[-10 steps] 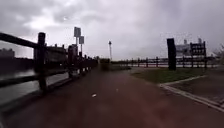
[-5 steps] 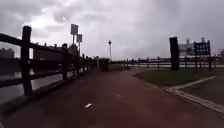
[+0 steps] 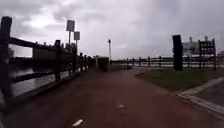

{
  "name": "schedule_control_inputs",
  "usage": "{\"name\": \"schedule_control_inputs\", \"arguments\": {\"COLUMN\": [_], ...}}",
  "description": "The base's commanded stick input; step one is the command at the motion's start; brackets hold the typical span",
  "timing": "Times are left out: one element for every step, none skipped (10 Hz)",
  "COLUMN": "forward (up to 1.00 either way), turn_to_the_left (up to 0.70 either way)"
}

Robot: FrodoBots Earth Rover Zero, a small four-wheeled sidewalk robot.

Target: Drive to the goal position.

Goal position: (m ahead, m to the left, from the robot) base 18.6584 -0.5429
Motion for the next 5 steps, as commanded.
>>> {"name": "schedule_control_inputs", "arguments": {"forward": [1.0,1.0,1.0,1.0,1.0], "turn_to_the_left": [0.0,0.0,0.0,0.0,0.0]}}
